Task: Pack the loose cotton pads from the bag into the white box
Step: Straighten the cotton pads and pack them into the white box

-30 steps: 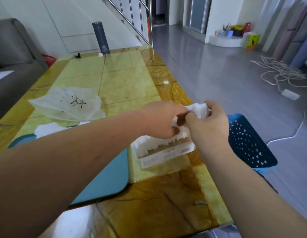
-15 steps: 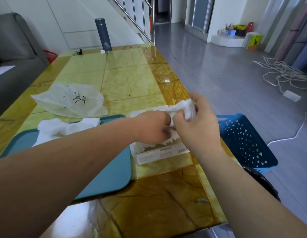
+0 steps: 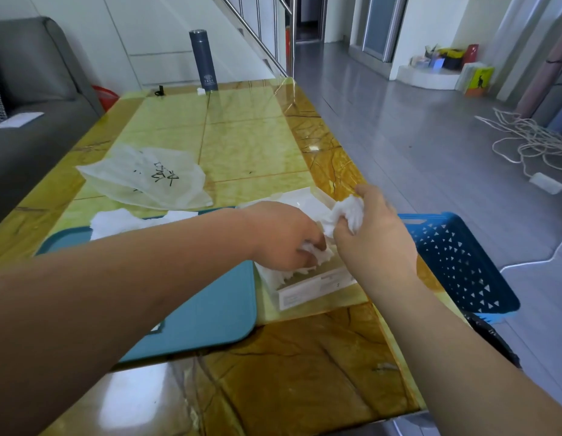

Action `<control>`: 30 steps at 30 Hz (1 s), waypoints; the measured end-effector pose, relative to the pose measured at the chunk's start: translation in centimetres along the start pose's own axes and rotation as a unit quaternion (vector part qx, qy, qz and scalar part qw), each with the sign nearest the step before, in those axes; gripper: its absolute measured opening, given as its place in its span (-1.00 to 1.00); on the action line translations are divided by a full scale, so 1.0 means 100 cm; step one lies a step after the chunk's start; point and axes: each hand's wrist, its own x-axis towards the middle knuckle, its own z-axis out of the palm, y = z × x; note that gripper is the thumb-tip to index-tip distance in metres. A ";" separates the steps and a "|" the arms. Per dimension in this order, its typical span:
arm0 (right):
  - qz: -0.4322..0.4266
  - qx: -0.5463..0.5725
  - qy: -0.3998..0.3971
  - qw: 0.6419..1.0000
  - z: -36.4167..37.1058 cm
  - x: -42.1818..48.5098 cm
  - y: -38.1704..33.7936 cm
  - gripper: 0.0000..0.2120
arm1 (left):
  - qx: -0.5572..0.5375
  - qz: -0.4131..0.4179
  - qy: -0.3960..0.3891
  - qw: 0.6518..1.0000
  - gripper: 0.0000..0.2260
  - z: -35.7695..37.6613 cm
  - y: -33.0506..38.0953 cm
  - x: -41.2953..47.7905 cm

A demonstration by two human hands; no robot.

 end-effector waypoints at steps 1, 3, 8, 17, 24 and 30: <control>-0.005 -0.019 0.002 1.000 0.002 -0.002 -0.002 -0.48 | 0.000 0.006 0.004 1.000 -0.64 0.002 0.001 -0.002; -0.008 -0.042 0.012 0.999 0.005 -0.004 -0.006 -0.49 | 0.000 0.014 0.012 1.000 -0.65 0.003 0.004 -0.005; 0.012 -0.029 0.019 0.999 0.007 0.001 -0.009 -0.55 | -0.074 -0.011 0.044 0.996 -0.74 0.010 0.004 -0.011; 0.018 0.057 0.017 0.998 0.006 0.002 -0.011 -0.57 | -0.108 -0.015 0.066 0.992 -0.46 0.016 -0.004 -0.006; 0.047 0.084 0.000 0.995 0.003 0.000 -0.013 -0.55 | 0.002 0.001 0.063 0.998 -0.68 0.014 0.006 0.000; 0.046 0.065 0.011 0.997 0.005 0.001 -0.011 -0.66 | -0.052 0.001 0.090 0.995 -0.94 0.016 0.007 -0.004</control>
